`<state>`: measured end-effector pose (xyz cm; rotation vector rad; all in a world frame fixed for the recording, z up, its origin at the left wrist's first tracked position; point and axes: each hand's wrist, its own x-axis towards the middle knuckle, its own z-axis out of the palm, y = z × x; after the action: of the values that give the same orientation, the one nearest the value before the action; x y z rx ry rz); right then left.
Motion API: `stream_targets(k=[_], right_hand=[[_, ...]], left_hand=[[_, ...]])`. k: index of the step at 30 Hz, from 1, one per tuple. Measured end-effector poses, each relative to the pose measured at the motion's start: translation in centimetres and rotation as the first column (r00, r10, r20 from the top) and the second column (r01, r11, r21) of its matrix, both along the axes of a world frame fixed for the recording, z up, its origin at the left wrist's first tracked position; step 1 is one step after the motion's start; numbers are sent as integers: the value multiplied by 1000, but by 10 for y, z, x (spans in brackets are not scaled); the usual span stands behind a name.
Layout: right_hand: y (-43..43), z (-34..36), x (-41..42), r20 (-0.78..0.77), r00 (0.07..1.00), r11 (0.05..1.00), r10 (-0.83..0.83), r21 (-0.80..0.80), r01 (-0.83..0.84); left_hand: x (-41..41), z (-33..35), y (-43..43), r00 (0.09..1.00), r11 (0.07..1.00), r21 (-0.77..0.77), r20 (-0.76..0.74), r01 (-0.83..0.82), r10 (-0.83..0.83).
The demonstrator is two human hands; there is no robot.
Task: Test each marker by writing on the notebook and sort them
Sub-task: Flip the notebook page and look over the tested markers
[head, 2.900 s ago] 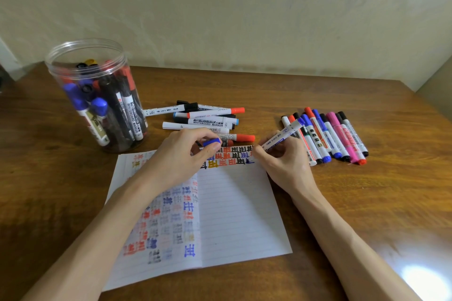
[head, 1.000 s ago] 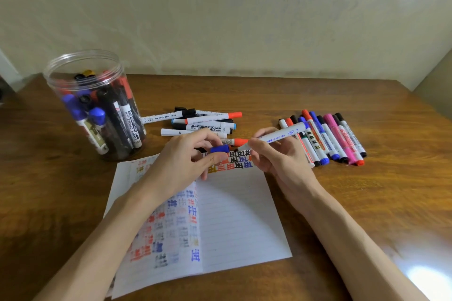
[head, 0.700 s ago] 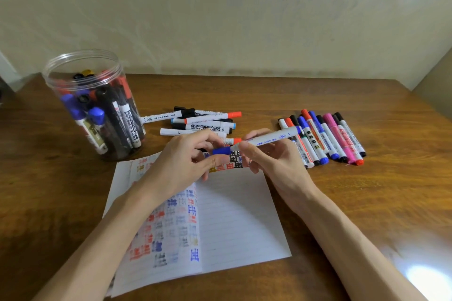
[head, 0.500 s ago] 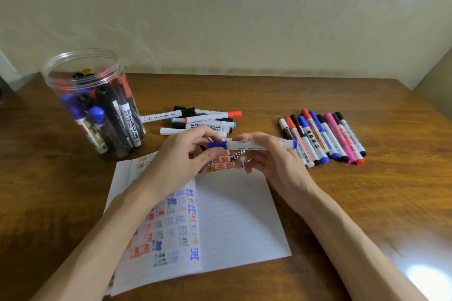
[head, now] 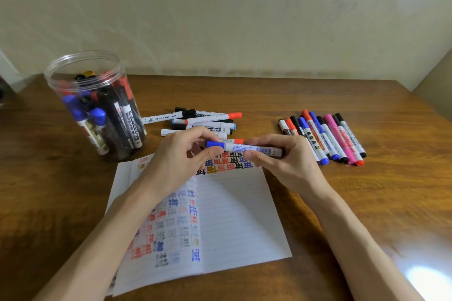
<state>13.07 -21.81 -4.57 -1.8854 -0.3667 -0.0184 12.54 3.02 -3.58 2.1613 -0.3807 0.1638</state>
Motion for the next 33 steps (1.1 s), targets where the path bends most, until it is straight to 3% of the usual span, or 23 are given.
stream_targets(k=[14, 22, 27, 30, 33], right_hand=[[17, -13, -3, 164, 982, 994, -91, -41, 99], [22, -23, -1, 179, 975, 990, -135, -27, 141], [25, -21, -1, 148, 984, 994, -102, 48, 96], [30, -15, 2, 120, 992, 992, -46, 119, 31], [36, -14, 3, 27, 998, 986, -49, 158, 45]], left_hand=[[1, -10, -6, 994, 996, -44, 70, -83, 86], [1, -9, -7, 987, 990, -53, 86, -129, 133], [4, 3, 0, 996, 999, 2, 68, -52, 51], [8, 19, 8, 999, 998, -56, 49, -21, 24], [9, 27, 18, 996, 974, -213, 36, -76, 86]])
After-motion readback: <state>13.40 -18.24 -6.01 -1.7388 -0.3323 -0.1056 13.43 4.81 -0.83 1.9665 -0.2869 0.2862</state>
